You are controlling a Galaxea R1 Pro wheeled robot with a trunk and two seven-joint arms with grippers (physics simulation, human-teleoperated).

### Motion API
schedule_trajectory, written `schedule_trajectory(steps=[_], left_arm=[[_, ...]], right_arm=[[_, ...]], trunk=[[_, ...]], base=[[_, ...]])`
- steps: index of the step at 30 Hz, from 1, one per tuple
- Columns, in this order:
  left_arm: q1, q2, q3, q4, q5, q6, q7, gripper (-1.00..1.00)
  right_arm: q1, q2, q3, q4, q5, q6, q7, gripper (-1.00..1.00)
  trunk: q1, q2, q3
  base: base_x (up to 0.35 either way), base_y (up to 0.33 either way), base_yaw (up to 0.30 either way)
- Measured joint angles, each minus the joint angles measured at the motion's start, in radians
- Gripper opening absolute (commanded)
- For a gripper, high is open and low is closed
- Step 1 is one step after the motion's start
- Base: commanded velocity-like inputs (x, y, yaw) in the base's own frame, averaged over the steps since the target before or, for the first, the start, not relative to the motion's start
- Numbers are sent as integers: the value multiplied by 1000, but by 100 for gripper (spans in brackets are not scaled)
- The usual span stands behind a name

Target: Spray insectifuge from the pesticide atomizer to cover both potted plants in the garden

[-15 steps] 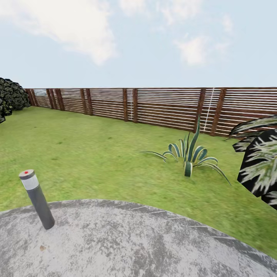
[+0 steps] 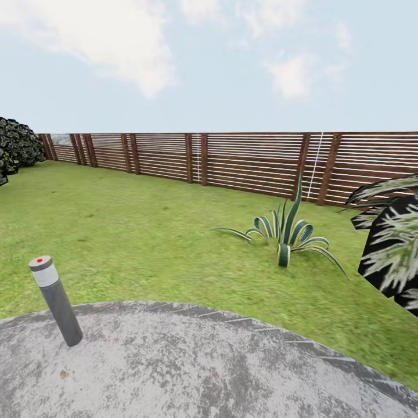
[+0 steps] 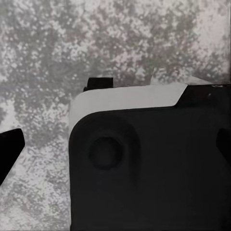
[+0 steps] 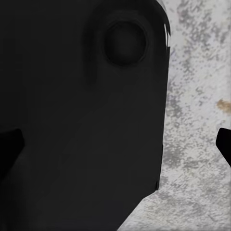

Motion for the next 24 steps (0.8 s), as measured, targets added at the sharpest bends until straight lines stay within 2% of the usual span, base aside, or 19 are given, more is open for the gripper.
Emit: schedule_trajectory(steps=[9,19,20,22,24], left_arm=[[-52,0,1,-51,1,-7,-3,100],[-90,1,4,-108,2,-6,-2,100],[-96,1,4,-131,2,-6,-1,100],[-106,1,4,-133,2,-6,-2,100],[-108,1,5,-134,2,-6,-3,100]], right_arm=[[0,-4,-2,-6,-2,-31,-2,100],[0,-6,0,-63,4,-78,0,100],[0,-6,-1,-132,4,-79,0,100],[-1,-7,1,-408,6,-79,4,100],[0,-6,2,-412,6,-79,5,100]], trunk=[[0,0,0],[0,0,0],[0,0,0],[0,0,0],[0,0,0]], base=[[0,0,0],[0,0,0],[0,0,0],[0,0,0],[0,0,0]])
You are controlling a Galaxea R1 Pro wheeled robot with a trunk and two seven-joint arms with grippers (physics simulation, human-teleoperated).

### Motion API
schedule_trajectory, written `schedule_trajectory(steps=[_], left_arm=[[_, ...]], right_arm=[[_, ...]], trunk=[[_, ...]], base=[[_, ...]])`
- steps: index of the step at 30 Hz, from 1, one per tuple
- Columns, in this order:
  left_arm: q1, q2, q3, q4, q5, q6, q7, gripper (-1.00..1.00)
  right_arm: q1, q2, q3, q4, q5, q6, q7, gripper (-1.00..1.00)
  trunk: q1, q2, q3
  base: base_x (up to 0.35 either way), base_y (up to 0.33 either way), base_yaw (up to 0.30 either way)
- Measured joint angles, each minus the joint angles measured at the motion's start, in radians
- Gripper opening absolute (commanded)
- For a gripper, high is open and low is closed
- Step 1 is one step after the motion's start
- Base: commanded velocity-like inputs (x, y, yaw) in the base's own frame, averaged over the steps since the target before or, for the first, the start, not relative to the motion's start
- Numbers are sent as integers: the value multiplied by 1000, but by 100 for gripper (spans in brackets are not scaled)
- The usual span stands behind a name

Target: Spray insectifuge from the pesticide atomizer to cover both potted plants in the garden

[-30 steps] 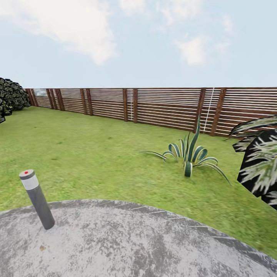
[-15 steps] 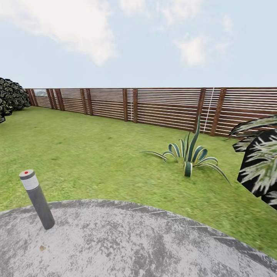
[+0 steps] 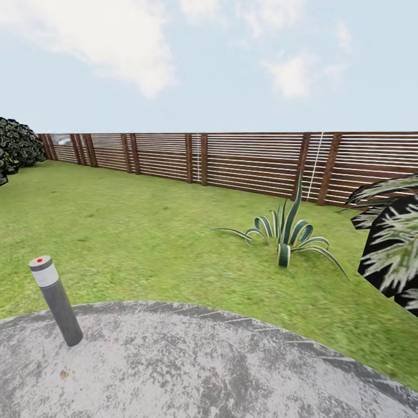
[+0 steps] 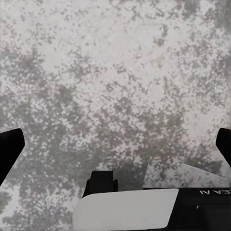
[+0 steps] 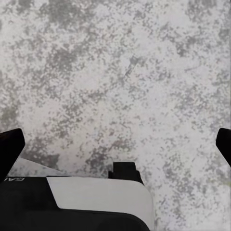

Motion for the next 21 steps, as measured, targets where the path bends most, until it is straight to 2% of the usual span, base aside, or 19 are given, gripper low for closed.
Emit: schedule_trajectory(steps=[11,21], left_arm=[[5,-1,1,0,0,-2,-1,100],[5,-1,1,0,0,-2,-3,100]], right_arm=[[0,2,-3,-8,-4,-1,-5,100],[0,2,-3,-6,-7,-2,-5,100]], trunk=[[0,0,0],[0,0,-7]], base=[[0,0,5],[0,0,204]])
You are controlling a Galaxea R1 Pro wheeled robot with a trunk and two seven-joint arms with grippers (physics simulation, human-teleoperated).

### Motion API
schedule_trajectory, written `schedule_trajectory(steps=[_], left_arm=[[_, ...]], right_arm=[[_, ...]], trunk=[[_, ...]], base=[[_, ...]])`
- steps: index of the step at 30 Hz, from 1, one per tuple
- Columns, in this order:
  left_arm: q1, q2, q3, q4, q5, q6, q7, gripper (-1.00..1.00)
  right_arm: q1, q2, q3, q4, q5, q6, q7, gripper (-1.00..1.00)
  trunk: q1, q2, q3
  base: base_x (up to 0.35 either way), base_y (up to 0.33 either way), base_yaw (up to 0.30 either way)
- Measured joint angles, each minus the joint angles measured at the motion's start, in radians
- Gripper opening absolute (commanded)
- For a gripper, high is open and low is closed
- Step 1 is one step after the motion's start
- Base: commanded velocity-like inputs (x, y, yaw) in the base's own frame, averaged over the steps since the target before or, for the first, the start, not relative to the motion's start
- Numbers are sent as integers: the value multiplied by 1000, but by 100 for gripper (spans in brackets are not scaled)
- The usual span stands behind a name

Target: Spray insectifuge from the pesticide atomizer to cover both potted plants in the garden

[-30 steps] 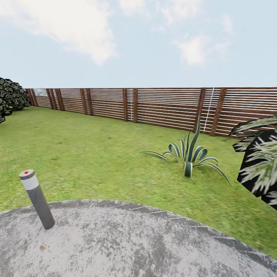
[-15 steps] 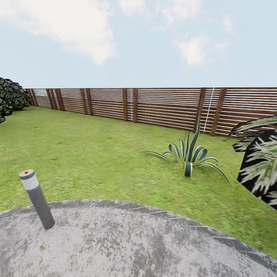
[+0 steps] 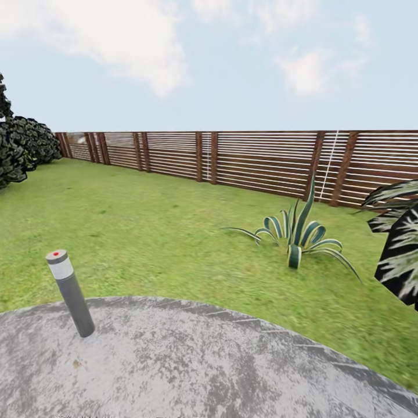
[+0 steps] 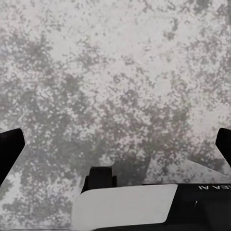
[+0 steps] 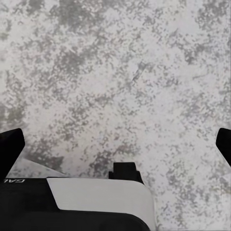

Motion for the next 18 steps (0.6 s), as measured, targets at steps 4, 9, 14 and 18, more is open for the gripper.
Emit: schedule_trajectory(steps=[4,9,14,18], left_arm=[[0,0,0,0,0,-1,0,100],[0,0,0,0,0,-1,0,100],[0,0,-2,-1,0,-1,0,100],[0,0,-2,-1,0,-1,0,100]], right_arm=[[0,-1,-1,-1,-1,0,0,100],[0,-2,-1,-3,-1,0,0,100],[0,-2,-1,-4,-1,0,0,100],[0,-2,-1,-4,-1,0,-1,100]], trunk=[[0,0,-4],[0,0,-9],[0,0,-14],[0,0,-18]], base=[[0,0,241],[0,0,239],[0,0,238],[0,0,238]])
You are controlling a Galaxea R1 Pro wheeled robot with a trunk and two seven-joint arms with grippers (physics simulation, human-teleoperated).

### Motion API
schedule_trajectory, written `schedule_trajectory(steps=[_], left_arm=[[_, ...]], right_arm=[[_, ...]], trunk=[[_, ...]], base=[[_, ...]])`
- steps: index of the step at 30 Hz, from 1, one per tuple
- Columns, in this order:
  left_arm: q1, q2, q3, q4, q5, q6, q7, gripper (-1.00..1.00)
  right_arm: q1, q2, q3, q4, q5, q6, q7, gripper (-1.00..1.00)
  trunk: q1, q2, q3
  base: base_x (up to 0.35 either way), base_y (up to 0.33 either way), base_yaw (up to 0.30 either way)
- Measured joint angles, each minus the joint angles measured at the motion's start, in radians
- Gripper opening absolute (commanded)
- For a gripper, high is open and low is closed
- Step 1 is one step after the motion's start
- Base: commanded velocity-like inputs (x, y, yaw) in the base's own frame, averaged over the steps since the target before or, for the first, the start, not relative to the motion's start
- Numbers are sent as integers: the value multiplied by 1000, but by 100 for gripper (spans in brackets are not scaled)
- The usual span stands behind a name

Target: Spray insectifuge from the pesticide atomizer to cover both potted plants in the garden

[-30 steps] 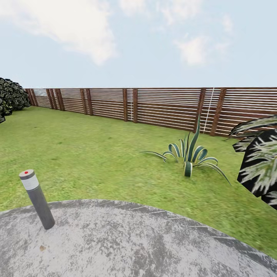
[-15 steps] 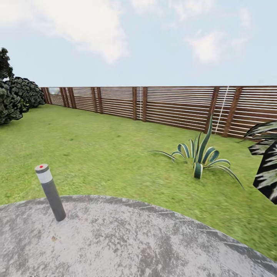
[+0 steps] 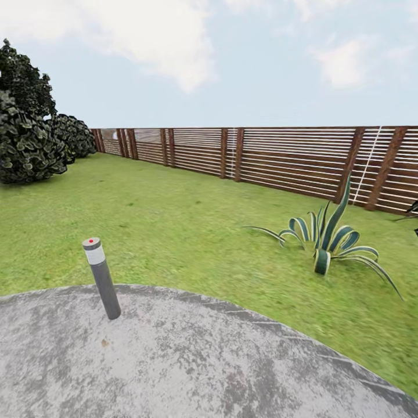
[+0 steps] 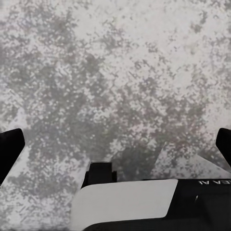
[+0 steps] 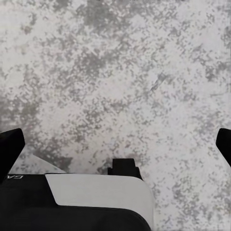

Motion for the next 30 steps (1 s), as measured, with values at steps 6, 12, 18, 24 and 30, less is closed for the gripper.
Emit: schedule_trajectory(steps=[6,12,18,24,30], left_arm=[[0,0,-1,0,0,0,0,100],[0,0,-1,0,0,0,0,100],[0,0,-2,0,0,0,0,100],[0,0,-3,0,0,0,0,100],[0,0,-3,0,0,0,0,100]], right_arm=[[0,-1,0,-1,0,0,0,100],[0,-1,0,-4,0,0,-1,100],[0,-1,0,-2,0,0,-1,100],[0,0,0,-1,0,0,-1,100],[0,0,0,-1,0,0,-1,100]], trunk=[[0,0,-6],[0,0,-12],[0,0,-19],[0,0,-25],[0,0,-31]], base=[[0,0,238],[0,0,238],[0,0,238],[0,0,238],[0,0,238]])
